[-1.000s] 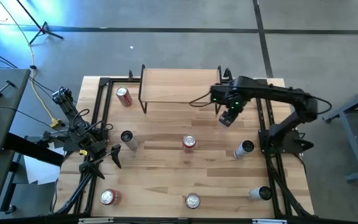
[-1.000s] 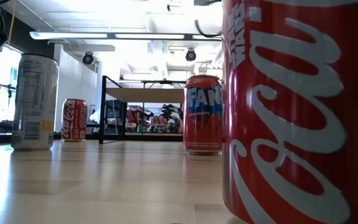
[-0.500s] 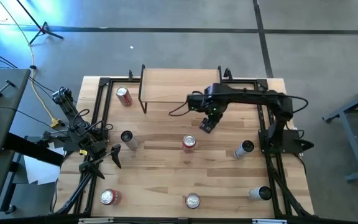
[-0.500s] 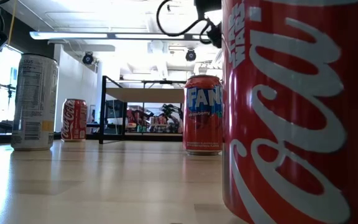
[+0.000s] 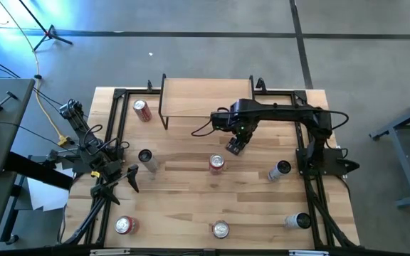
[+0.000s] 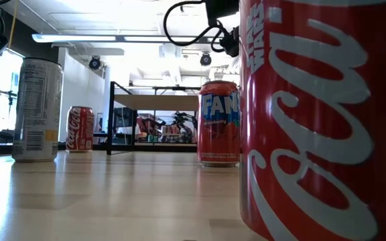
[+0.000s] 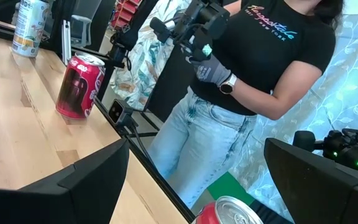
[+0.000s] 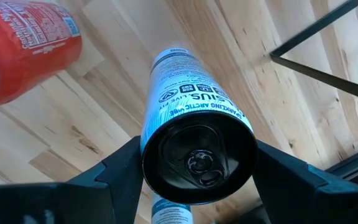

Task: Place canned beverage on shelf
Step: Put the top white blue soda can on the shelf

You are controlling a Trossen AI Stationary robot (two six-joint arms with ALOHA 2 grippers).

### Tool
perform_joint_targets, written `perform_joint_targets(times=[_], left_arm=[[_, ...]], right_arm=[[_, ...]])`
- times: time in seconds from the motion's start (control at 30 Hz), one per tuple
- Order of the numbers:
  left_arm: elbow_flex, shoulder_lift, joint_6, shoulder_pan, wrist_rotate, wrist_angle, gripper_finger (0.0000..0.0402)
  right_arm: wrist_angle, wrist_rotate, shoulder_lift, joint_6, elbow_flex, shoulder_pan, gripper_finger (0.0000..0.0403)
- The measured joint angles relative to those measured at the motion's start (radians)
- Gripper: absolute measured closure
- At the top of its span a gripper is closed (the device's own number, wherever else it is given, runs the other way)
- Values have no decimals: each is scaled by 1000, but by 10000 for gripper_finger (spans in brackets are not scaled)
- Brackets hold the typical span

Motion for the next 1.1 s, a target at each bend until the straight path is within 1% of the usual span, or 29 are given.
perform_joint_targets(times=[0.2, 0.33, 0.57, 0.77, 0.9, 1.1], left_arm=[[0, 0, 0, 0, 0, 0, 41], [0, 0, 0, 0, 0, 0, 41], [0, 0, 0, 0, 0, 0, 41], [0, 0, 0, 0, 0, 0, 41], [0, 0, 0, 0, 0, 1, 41], [0, 0, 0, 0, 0, 0, 41]], right_arm=[[1, 10, 0, -6, 0, 0, 156], [2, 10, 0, -8, -2, 0, 149], [12, 3, -4, -9, -43, 0, 144], [40, -2, -6, 1, -49, 0, 143], [80, -43, -6, 5, -50, -1, 143], [95, -60, -6, 21, -50, -3, 142]])
